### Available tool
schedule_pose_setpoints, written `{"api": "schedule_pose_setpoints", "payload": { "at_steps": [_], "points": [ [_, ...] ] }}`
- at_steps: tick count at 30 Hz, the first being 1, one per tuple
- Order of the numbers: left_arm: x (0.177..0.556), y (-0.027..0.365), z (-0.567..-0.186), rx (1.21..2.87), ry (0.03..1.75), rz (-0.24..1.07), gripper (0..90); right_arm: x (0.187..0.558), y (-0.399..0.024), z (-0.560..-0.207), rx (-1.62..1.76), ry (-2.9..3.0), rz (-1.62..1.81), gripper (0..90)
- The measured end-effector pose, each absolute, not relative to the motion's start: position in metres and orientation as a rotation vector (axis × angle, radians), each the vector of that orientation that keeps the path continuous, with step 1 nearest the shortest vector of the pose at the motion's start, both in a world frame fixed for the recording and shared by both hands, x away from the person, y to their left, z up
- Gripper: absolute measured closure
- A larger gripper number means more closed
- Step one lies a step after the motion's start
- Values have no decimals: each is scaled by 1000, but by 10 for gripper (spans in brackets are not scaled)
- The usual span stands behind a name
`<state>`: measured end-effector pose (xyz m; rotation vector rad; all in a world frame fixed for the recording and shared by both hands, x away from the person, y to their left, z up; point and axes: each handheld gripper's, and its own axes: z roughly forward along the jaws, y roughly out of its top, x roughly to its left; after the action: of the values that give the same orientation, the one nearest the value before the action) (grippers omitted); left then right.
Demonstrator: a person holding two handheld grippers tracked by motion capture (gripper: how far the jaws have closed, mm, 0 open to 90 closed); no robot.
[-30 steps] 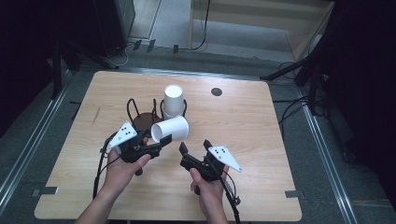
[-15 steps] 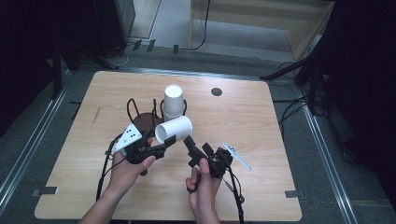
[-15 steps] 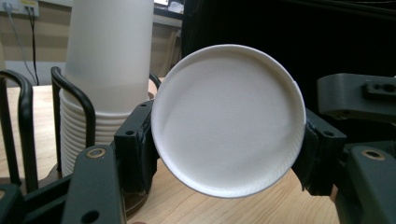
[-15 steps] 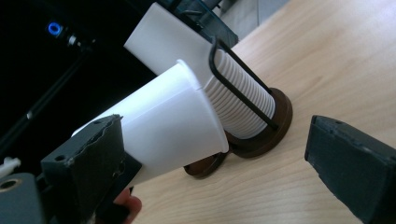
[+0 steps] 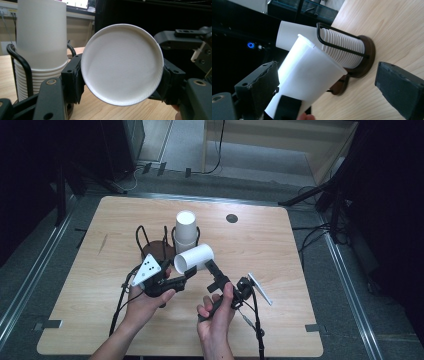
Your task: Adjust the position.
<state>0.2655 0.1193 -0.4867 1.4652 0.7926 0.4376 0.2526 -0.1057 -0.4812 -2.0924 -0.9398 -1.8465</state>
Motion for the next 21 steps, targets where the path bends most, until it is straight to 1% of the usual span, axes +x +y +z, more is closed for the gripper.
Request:
{"api": "schedule_pose_setpoints", "payload": {
  "at_steps": [13,21],
  "points": [
    [261,109,-490,1474,758,461,341,267,-106,-492,-1986,-619,-1688,55],
    [259,105,-492,1487,739,468,341,272,-104,-494,-1959,-539,-1670,55]
  ]
}}
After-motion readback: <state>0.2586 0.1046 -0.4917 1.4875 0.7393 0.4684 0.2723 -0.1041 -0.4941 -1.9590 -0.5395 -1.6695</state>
